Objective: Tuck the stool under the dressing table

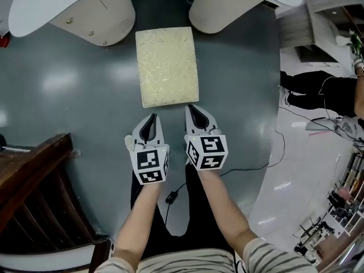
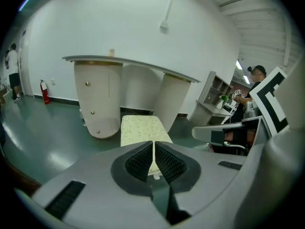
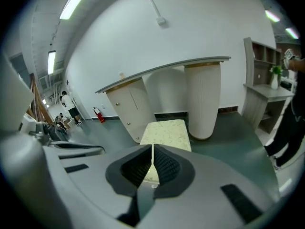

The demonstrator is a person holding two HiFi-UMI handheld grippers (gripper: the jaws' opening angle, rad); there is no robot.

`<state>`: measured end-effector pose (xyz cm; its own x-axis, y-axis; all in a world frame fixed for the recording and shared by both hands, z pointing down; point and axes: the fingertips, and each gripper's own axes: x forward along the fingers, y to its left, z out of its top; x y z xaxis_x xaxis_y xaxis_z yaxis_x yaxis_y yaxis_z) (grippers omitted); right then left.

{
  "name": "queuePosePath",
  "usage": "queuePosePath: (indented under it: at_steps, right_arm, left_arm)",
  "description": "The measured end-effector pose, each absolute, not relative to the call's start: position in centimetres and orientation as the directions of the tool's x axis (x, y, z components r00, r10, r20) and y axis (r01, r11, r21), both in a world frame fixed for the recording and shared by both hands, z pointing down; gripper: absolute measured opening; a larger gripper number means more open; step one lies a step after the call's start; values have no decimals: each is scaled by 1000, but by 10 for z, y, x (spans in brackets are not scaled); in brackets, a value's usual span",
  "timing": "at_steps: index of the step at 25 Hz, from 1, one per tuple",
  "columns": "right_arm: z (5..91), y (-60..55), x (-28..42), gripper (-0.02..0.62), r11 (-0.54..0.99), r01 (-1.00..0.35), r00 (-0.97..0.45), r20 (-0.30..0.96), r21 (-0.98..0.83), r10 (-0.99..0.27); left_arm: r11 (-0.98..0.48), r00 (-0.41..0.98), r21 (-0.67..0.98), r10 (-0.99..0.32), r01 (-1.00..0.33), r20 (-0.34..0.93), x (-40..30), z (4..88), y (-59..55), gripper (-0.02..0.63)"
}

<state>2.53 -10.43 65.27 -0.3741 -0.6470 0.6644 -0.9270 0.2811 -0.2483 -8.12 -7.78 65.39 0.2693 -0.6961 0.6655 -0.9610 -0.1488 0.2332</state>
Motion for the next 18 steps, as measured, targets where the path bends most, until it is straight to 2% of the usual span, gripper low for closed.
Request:
queuePosePath:
  at_steps: [14,18]
  right_arm:
    - [770,-118,54,14,221,-955,-293,761,-199,-579]
    - [805,-115,56,14,225,-954,-290,790,-197,-540]
  left_arm:
    - [-131,211,165,-610,-977,764,-90,774,-86,6]
    - [-176,216,139,-569,-975,793,-93,805,-85,6]
